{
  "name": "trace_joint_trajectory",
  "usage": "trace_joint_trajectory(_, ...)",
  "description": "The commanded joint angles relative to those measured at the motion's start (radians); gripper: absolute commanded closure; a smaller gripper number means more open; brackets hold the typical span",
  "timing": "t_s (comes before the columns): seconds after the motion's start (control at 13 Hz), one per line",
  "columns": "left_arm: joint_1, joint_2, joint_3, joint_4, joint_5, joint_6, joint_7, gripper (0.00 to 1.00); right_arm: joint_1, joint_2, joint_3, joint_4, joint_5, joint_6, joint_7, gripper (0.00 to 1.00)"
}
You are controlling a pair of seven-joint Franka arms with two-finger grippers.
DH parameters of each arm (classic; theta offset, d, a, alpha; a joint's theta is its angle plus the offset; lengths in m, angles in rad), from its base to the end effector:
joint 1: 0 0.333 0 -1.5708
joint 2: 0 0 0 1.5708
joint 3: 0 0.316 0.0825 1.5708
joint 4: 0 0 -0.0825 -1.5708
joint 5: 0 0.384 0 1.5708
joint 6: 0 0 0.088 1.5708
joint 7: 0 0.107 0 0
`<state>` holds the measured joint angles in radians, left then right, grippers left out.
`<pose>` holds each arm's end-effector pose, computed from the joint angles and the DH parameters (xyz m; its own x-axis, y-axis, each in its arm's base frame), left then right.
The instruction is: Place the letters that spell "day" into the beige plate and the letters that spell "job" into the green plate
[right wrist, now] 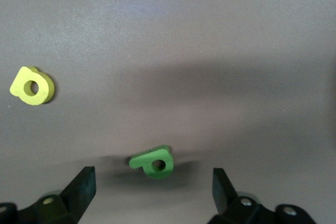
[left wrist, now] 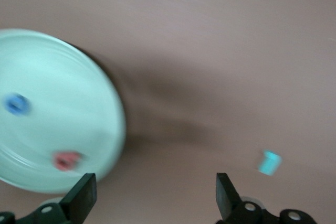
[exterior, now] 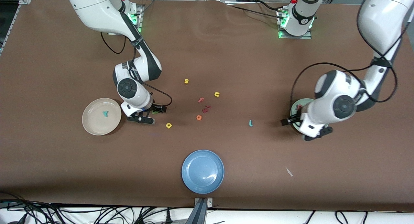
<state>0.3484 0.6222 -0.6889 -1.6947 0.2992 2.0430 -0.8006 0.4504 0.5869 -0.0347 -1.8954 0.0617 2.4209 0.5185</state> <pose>0.6368 -0.1566 0.2894 0.9167 0.3605 -0.1726 0.3680 -0.9297 0.0127 0.5717 0.2536 0.1854 0.9875 -0.1448 -0.0623 -0.1442 -0.9894 0.0141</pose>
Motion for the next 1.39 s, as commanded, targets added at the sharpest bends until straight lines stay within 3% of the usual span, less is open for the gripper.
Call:
trace_joint_trajectory(0.0,-0.148,0.091,0.017,0.144,0.017,-0.003,-0.109,0.0,0.011,0.028,-0.005,0.029,0.017,0.001,0.008,0.08)
trace_joint_trajectory(0.08,-0.193,0.132,0.023,0.203,0.021,-0.003,-0.097,0.01,0.011,0.031,-0.004,0.029,0.017,0.004,0.006,0.12)
trace_joint_trajectory(0.31,-0.284,0.206,0.072,0.24,0.035,0.032,-0.028,0.01,0.011,0.033,-0.005,0.026,0.017,0.01,0.0,0.23)
trace_joint_trajectory(0.46,-0.324,0.208,0.127,0.236,0.092,0.048,-0.02,0.11,0.011,0.033,-0.004,0.024,0.017,0.017,-0.005,0.32)
trace_joint_trajectory(0.62,-0.33,0.221,0.129,0.237,0.097,0.049,-0.023,0.21,0.01,0.033,-0.004,0.024,0.017,0.017,-0.008,0.4)
trace_joint_trajectory(0.69,-0.341,0.234,0.129,0.237,0.095,0.051,-0.029,0.21,0.01,0.033,-0.005,0.025,0.017,0.017,-0.008,0.44)
trace_joint_trajectory(1.31,-0.393,0.277,0.184,0.236,0.101,0.114,-0.022,0.33,0.008,0.037,-0.004,0.027,0.017,0.029,-0.009,0.57)
